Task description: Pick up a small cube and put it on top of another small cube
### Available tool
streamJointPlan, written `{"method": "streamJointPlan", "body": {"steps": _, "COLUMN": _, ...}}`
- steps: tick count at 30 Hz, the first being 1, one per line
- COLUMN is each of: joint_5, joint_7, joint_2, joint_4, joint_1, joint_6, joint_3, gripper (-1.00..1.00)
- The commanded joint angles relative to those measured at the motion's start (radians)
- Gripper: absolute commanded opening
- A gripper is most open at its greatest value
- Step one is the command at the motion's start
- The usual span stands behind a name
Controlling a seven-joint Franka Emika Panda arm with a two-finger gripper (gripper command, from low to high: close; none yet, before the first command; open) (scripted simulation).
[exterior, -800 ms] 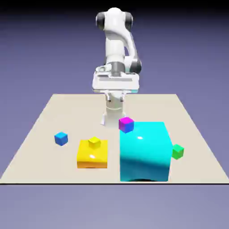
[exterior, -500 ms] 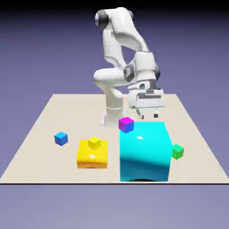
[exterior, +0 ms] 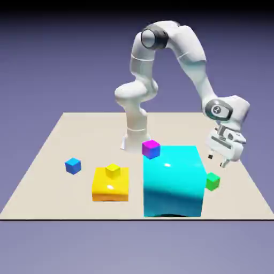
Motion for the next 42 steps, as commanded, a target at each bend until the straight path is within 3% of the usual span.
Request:
{"method": "streamJointPlan", "body": {"steps": 1, "joint_5": -0.037, "joint_7": -0.018, "joint_2": 0.036, "joint_4": 0.022, "joint_1": 0.028, "joint_6": -0.033, "joint_3": 0.003, "gripper": 0.0}}
{"method": "streamJointPlan", "body": {"steps": 4, "joint_5": -0.102, "joint_7": -0.015, "joint_2": 0.061, "joint_4": 0.039, "joint_1": 0.026, "joint_6": -0.061, "joint_3": -0.019, "gripper": 0.0}}
{"method": "streamJointPlan", "body": {"steps": 8, "joint_5": -0.218, "joint_7": 0.066, "joint_2": 0.195, "joint_4": 0.053, "joint_1": 0.014, "joint_6": 0.047, "joint_3": -0.083, "gripper": 0.0}}
{"method": "streamJointPlan", "body": {"steps": 9, "joint_5": -0.218, "joint_7": 0.066, "joint_2": 0.195, "joint_4": 0.053, "joint_1": 0.014, "joint_6": 0.047, "joint_3": -0.083, "gripper": -1.0}}
{"method": "streamJointPlan", "body": {"steps": 14, "joint_5": -0.095, "joint_7": -0.028, "joint_2": 0.066, "joint_4": 0.042, "joint_1": 0.017, "joint_6": -0.06, "joint_3": -0.028, "gripper": -1.0}}
{"method": "streamJointPlan", "body": {"steps": 28, "joint_5": -0.333, "joint_7": -0.595, "joint_2": -0.047, "joint_4": 0.272, "joint_1": 0.036, "joint_6": -0.2, "joint_3": -0.363, "gripper": -1.0}}
{"method": "streamJointPlan", "body": {"steps": 42, "joint_5": 0.157, "joint_7": -0.229, "joint_2": -0.066, "joint_4": 0.126, "joint_1": -0.465, "joint_6": -0.274, "joint_3": -0.698, "gripper": -1.0}}
